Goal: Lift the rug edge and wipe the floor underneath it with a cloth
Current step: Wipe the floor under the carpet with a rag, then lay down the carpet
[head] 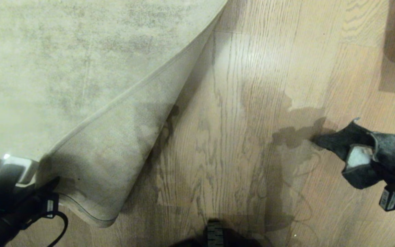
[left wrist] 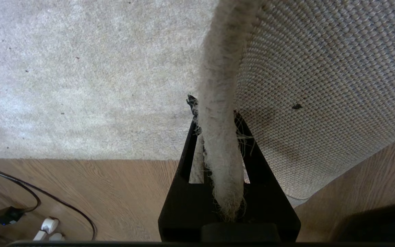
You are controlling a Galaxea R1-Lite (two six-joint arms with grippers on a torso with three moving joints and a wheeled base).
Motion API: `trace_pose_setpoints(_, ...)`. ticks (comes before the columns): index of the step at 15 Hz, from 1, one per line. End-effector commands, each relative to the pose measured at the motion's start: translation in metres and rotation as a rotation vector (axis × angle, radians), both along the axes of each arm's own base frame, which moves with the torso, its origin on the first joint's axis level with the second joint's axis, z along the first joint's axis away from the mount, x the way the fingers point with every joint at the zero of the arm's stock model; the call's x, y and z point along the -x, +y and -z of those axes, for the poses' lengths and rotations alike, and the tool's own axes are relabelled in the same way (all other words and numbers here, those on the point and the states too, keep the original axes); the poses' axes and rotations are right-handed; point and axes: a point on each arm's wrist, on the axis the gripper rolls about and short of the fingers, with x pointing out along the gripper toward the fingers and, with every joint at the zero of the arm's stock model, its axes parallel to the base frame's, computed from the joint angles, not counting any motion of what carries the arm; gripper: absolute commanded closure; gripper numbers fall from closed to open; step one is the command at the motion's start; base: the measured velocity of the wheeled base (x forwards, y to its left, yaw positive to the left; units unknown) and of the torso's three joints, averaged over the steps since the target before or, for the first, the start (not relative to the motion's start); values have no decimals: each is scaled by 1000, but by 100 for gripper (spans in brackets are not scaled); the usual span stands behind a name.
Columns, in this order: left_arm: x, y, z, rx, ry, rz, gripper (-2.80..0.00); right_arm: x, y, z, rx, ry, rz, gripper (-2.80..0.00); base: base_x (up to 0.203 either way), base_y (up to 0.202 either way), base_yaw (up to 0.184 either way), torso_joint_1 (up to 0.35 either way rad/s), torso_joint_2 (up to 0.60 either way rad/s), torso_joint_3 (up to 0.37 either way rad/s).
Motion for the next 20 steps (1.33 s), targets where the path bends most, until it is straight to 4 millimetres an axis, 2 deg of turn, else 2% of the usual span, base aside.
trace_pose_setpoints(1, 0, 0, -1, -4, -7, 5, 0, 27, -5, -3, -1, -34, 46, 0, 0, 0, 0, 0, 0, 0)
trace_pose_setpoints(5, -1, 0, 0, -3, -3, 5, 0, 75, -11, 10, 3, 12, 59, 0, 0, 0, 0, 0, 0, 0)
trace_pose_setpoints(7, -1, 0, 0, -4, -4, 5, 0, 105, -14, 24, 2, 14, 48, 0, 0, 0, 0, 0, 0, 0)
trace_pose_setpoints(9, 0, 0, 0, -4, -5, 3, 0, 124, -15, 38, 1, 41, 30, 0, 0, 0, 0, 0, 0, 0)
trace_pose_setpoints(12, 0, 0, 0, -3, -2, 5, 0, 128, -12, 58, -24, 195, -154, 0, 0, 0, 0, 0, 0, 0)
trace_pose_setpoints(15, 0, -1, 0, -3, 2, 7, 0, 129, -12, 63, -203, 243, -118, 0, 0, 0, 0, 0, 0, 0)
trace_pose_setpoints(20, 1, -3, -2, -4, -7, 16, 0, 129, -12, 63, -221, 247, -113, 0, 0, 0, 0, 0, 0, 0)
